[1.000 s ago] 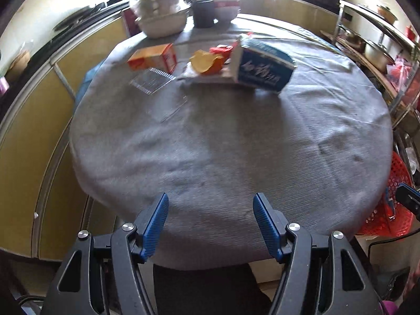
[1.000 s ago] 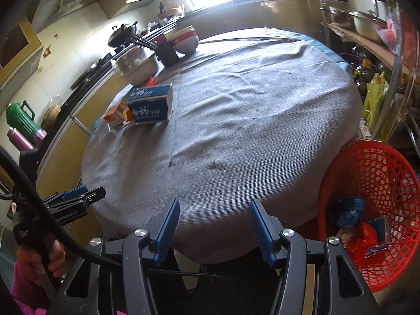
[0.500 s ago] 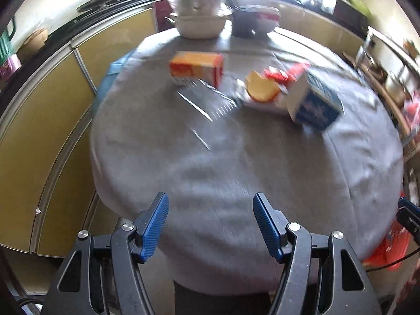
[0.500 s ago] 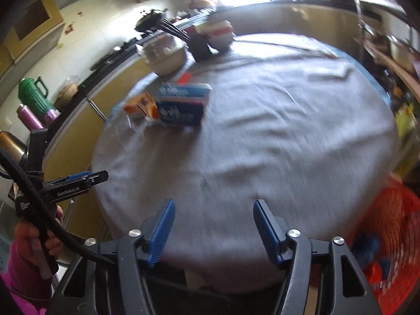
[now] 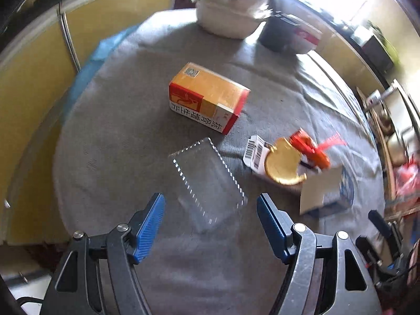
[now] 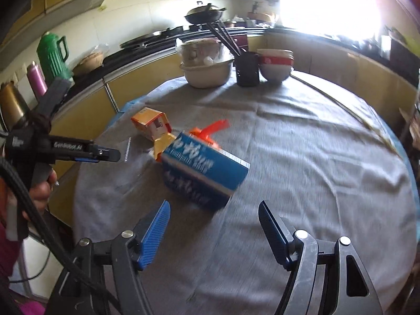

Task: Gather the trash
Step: 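Move left tool to the clear plastic tray while right tool reaches the toothpaste box, then grasp the clear tray with left tool while right tool grips the toothpaste box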

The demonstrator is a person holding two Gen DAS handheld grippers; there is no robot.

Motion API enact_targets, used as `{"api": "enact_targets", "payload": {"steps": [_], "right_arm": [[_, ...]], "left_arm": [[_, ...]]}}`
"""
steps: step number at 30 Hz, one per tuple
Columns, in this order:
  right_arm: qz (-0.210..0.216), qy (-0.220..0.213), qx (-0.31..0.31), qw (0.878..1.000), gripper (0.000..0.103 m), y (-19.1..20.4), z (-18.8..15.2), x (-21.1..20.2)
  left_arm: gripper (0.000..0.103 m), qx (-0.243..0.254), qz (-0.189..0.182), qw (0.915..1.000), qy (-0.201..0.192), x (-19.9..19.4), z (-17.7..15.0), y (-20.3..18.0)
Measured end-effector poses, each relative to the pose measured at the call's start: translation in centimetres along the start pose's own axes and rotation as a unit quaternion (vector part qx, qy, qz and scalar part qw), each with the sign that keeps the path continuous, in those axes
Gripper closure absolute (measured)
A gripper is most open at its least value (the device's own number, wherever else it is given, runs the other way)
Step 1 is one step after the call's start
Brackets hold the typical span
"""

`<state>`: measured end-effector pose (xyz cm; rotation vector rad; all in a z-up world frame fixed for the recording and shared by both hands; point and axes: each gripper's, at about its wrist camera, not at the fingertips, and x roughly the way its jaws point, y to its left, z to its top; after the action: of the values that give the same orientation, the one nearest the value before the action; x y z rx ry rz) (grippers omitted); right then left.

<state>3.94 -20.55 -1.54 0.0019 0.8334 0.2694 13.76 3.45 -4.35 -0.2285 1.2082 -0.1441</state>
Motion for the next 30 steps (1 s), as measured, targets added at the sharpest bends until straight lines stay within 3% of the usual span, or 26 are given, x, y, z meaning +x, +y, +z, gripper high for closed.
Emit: {"api": "enact_targets", "payload": {"steps": [5, 16, 18, 22, 30], "right_arm": [[0.018, 0.025, -0.053, 0.998, 0.026, -0.8, 1.8, 2.6], [0.051, 0.088, -0.146, 0.984, 0.026, 0.3, 3.4, 7.8], [0.055, 0.084, -0.142, 0.985, 0.026, 0.5, 3.4, 7.9], [0.055, 0.077, -0.111, 0.989, 0.027, 0.3, 3.3, 7.8], [0.095, 0.087, -0.054, 0.99, 0.033, 0.3, 2.2, 7.1]], "left_arm": [[0.03, -0.044, -0.01, 0.9985, 0.032, 2.1, 1.7, 0.1], [0.031, -0.066, -0.005, 0.9968, 0.045, 4.0, 2.3, 0.4], [0.041, -0.064, -0.007, 0.9968, 0.048, 4.2, 2.2, 0.6], [0.042, -0.055, -0.01, 0.9975, 0.043, 4.0, 1.9, 0.7], [0.049, -0.01, -0.014, 0.9989, 0.044, 2.8, -0.4, 0.1]]}}
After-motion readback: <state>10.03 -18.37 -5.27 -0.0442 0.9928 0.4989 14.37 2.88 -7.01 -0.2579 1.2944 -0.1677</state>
